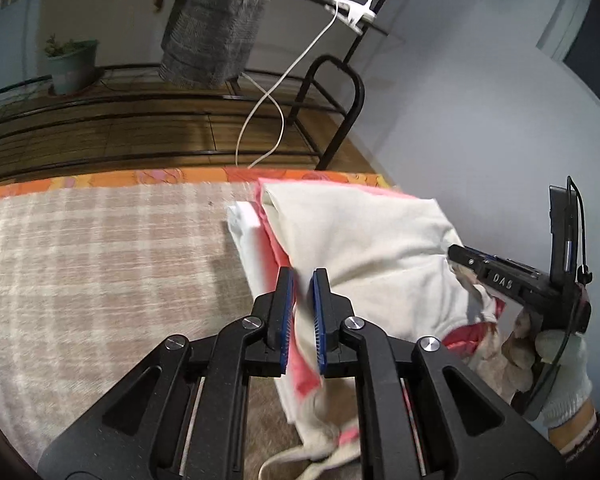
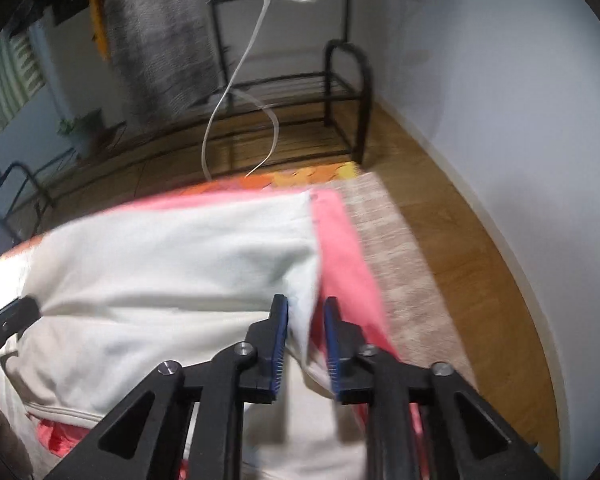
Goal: Fold small clothes
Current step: 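Lower the camisole onto the pink clothes stack and open both tools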
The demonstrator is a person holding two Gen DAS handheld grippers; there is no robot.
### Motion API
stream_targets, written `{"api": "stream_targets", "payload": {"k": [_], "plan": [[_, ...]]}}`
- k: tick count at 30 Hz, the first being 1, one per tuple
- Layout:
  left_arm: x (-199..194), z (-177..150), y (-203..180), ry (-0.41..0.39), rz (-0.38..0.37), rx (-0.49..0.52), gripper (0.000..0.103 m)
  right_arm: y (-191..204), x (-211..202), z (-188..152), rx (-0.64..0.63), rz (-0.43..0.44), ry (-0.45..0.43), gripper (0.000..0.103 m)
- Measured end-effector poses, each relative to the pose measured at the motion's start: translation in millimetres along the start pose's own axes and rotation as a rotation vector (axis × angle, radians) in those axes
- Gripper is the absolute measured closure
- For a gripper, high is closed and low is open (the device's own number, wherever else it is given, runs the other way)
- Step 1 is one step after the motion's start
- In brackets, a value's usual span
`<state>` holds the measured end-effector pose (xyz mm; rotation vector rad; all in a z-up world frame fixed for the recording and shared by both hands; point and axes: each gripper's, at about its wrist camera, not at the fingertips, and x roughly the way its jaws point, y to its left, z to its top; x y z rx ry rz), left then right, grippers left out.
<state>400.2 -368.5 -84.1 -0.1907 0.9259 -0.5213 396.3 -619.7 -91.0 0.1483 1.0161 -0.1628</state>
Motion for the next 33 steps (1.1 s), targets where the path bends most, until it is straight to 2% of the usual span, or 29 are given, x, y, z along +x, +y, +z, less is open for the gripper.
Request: {"api": "stream_targets", "payload": {"k": [3, 5, 7, 9, 12, 14, 18, 21, 25, 33], "plan": [[-15, -8, -9, -0.023, 0.004, 0.053, 0.095, -7, -25, -6, 0.020, -0.005, -0.047, 0.085], [-18, -14, -19, -0.009, 0.008, 0.104, 0.095, -8, -42, -15, 0.030, 0.055, -0.079, 0.085], [-13, -23, -24, 0.025, 0.014, 0.116, 0.095, -6, -47, -25, 0.020, 0.094, -0.071, 0.085], [-10, -32, -19, 0.062, -0.005, 0.069, 0.095, -1, -41, -36, -0.011, 0.069, -0.030, 0.085], [-11, -50, 1, 0.133, -0.075, -0.035, 0.095, -4, -28, -52, -0.036, -0.004, 0.022, 0.086], [-16, -59, 7, 0.157, -0.069, -0.033, 0.095, -15, -25, -59, -0.006, -0.045, 0.049, 0.086], [-26, -68, 14, 0.180, -0.031, 0.009, 0.095, -27, -40, -68, 0.025, -0.057, 0.048, 0.086], [-38, -70, 16, 0.162, -0.007, 0.025, 0.095, -28, -51, -73, 0.032, -0.065, 0.038, 0.085], [-66, -73, 5, 0.114, 0.022, 0.104, 0.095, -23, -72, -78, 0.044, -0.067, 0.004, 0.083], [-142, -77, -10, 0.012, 0.036, 0.185, 0.095, 9, -146, -89, 0.056, -0.025, -0.097, 0.077]]}}
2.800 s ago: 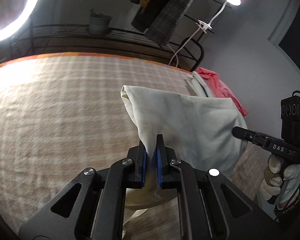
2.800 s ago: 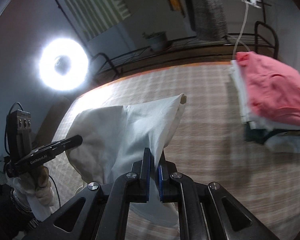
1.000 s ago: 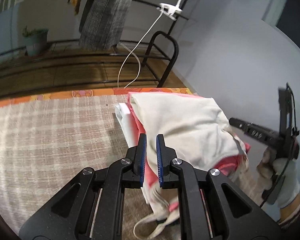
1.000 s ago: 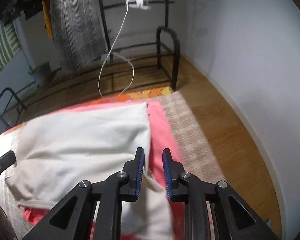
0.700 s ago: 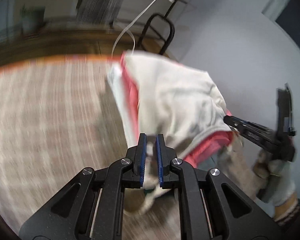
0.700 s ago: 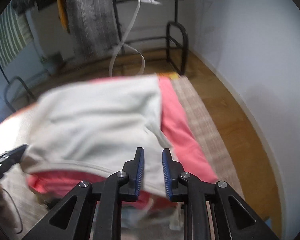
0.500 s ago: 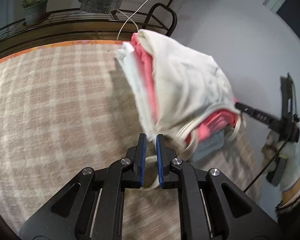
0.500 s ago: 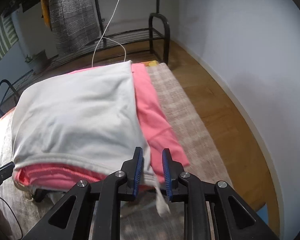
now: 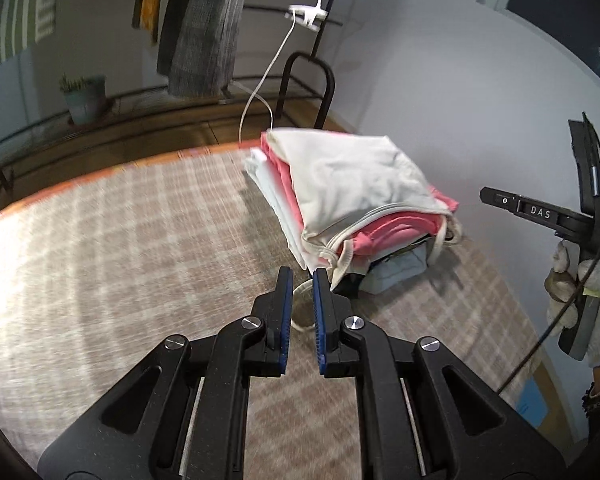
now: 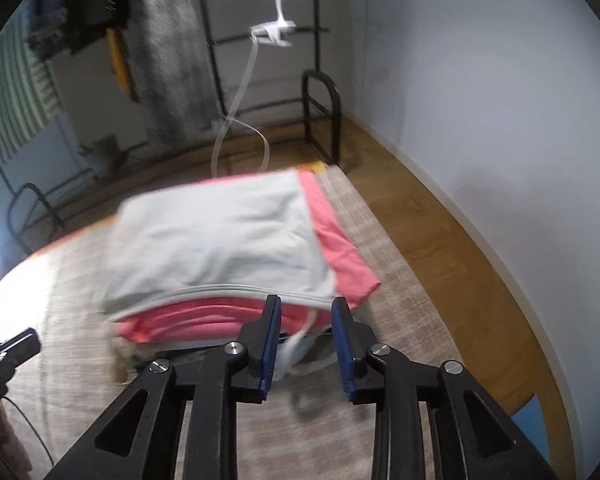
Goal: Fold small clothes
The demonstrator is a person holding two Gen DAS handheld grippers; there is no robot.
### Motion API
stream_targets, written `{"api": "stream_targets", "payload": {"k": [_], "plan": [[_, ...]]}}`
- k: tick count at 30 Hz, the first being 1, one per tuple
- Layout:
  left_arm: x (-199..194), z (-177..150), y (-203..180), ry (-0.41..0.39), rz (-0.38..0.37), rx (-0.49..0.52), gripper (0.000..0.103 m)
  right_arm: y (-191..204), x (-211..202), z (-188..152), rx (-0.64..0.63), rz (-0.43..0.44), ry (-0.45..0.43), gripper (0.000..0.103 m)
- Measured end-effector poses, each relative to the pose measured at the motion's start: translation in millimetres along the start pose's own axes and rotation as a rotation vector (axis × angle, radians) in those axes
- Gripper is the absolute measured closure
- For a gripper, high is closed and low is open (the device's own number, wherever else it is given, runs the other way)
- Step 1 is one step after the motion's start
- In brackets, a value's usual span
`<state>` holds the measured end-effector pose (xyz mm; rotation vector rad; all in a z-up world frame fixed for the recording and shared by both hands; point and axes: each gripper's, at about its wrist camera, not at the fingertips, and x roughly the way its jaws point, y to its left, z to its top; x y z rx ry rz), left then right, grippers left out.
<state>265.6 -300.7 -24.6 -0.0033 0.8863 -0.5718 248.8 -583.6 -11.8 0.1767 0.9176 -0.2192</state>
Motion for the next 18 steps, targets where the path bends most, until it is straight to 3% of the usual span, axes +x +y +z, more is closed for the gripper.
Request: {"api": "stream_targets", "payload": {"k": [14, 16, 18], "plan": [[-121, -38, -2, -0.151, 0.027, 0.070, 0.094, 79, -147, -38, 0.005, 0.033, -0.201, 0.069], [-134, -45, 0, -0.165, 0.025, 0.072, 0.087, 88, -160, -46, 0.008, 0.034, -0.215, 0.069], [-151, -54, 1, -0.191, 0.034, 0.084, 0.065, 99, -175, -56, 0.009, 0.026, -0.239, 0.067]]}}
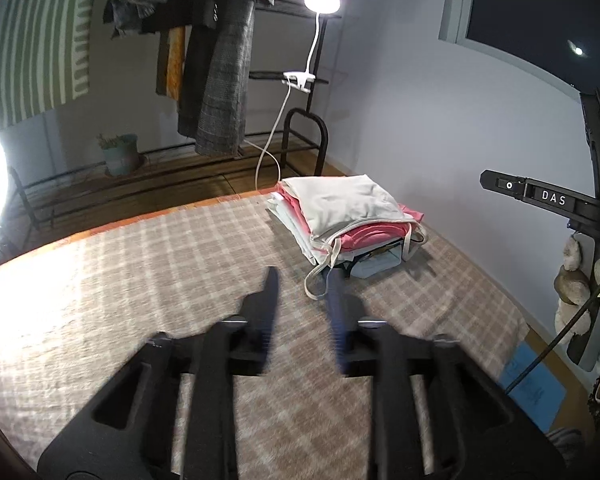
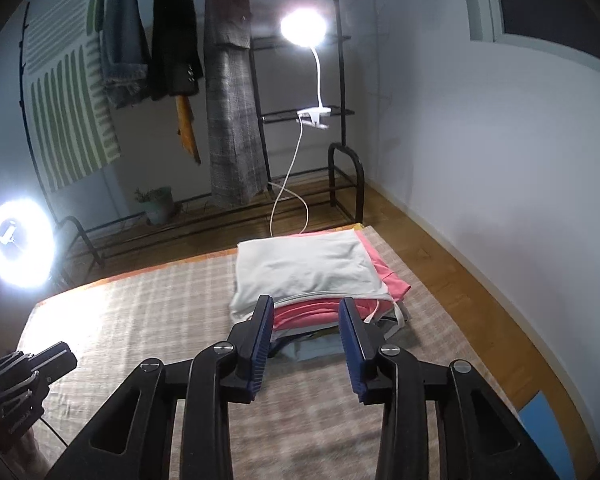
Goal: Fold small clothes
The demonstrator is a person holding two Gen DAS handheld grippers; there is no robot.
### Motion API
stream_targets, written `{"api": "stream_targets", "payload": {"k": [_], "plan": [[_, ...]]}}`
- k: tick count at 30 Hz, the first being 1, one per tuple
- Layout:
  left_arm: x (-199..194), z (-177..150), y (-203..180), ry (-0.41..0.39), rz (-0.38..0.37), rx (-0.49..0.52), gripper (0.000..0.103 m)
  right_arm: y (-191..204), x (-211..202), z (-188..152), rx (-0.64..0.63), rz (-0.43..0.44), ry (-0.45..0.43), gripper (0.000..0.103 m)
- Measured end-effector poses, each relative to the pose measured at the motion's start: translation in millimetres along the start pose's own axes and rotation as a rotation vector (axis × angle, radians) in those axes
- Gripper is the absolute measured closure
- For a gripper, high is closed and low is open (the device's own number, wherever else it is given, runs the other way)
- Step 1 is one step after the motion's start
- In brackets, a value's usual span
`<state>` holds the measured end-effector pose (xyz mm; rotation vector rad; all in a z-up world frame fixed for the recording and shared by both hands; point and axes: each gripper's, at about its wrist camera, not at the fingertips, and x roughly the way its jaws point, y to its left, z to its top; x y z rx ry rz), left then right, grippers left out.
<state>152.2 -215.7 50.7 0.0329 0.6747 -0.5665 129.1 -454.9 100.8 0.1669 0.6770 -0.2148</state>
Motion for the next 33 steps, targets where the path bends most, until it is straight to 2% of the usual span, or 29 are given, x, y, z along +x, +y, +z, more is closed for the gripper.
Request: {"api": "stream_targets", "payload": {"k": [2, 4, 6, 14, 17, 20, 23, 27, 33], "plan": [[-17, -6, 0, -0.027, 0.014, 0.025, 0.061, 9, -15, -7, 0.005, 0.007, -0.026, 0.060], [-29, -12, -1, -0.041, 0.026, 0.041, 0.051, 17, -27, -15, 0.011, 0.009, -0.050, 0.052], [-42, -18, 1, -0.051, 0.032, 0.038, 0.033, 25, -36, -24, 0.014, 0.014, -0.062, 0.045], [-71, -44, 7, -0.086, 0.074, 0.052, 0.016, 51, -39, -49, -0.009, 0.025, -0.103, 0.017], [-73, -50, 8, -0.096, 0.087, 0.053, 0.012, 60, -34, -57, -0.015, 0.038, -0.111, 0.013], [-71, -54, 8, -0.106, 0.122, 0.093, 0.008, 65, -27, -63, -0.023, 0.033, -0.120, 0.004], [-71, -58, 8, -0.106, 0.159, 0.118, 0.002, 65, -24, -69, -0.008, 0.018, -0.125, 0.000], [-75, -61, 12, -0.119, 0.164, 0.096, 0.000, 65, -19, -72, -0.004, 0.011, -0.122, 0.000], [-70, -64, 14, -0.071, 0.173, 0.073, 0.000, 69, -12, -77, -0.003, 0.010, -0.102, 0.000]]}}
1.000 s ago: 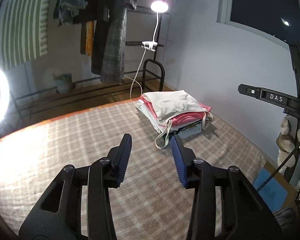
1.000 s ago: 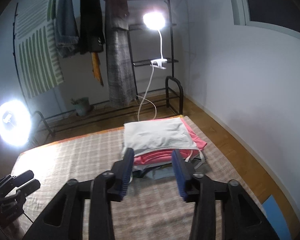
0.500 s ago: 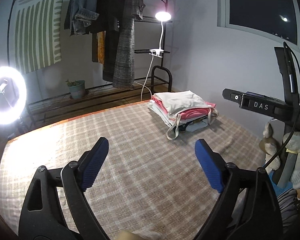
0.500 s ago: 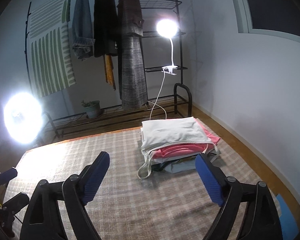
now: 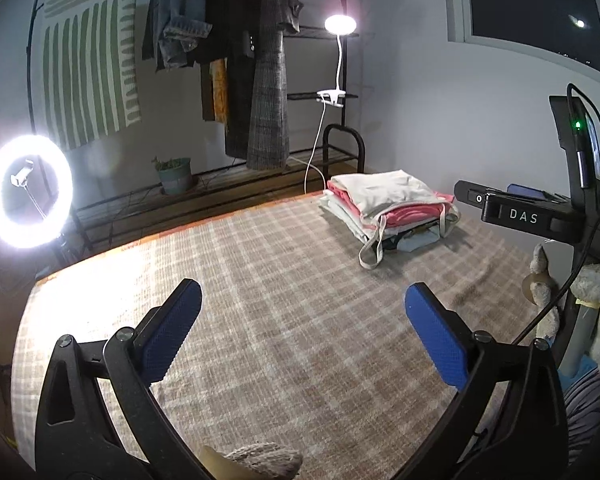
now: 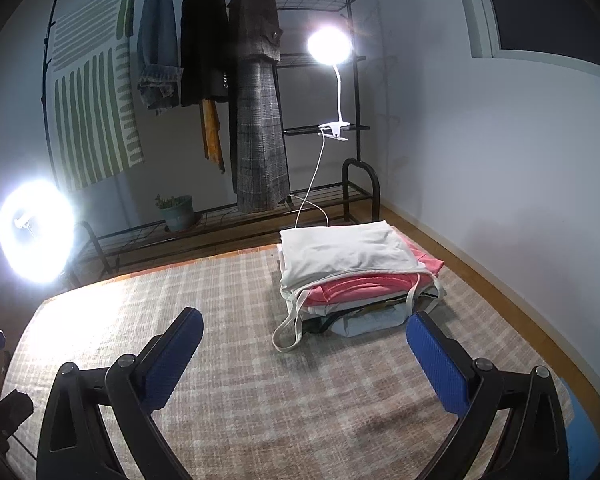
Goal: Fold small clothes
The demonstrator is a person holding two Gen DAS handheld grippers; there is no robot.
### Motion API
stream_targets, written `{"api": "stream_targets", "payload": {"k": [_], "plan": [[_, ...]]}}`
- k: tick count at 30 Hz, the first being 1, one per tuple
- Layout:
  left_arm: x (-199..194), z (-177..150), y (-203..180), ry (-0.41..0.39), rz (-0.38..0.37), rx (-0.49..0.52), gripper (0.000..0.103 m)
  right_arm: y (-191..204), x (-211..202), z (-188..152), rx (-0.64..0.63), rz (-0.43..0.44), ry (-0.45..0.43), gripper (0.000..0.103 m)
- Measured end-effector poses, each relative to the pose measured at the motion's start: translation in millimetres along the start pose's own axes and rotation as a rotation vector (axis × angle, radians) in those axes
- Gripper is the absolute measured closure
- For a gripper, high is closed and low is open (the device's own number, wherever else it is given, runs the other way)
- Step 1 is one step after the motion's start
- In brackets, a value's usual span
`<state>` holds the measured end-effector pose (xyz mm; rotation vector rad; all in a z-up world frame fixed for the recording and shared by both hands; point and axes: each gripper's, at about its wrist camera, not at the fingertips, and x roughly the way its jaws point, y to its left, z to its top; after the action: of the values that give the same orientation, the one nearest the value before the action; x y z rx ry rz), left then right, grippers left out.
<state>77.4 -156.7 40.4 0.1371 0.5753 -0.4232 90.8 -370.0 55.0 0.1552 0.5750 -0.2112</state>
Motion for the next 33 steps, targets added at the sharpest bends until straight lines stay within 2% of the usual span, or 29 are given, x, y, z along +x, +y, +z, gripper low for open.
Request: {"api": "stream_targets", "payload": {"k": [6, 33], "plan": [[2.7, -4.3, -3.2, 0.022, 0.009, 0.013, 0.000, 7.0, 3.1, -4.1, -0.049, -0.012, 0.011, 0.000], [0.2, -4.4, -6.6, 0.026, -0.002, 0.007, 0.000, -1.9, 6.2, -4.9, -0.012, -0.022, 0.026, 0.000]]}}
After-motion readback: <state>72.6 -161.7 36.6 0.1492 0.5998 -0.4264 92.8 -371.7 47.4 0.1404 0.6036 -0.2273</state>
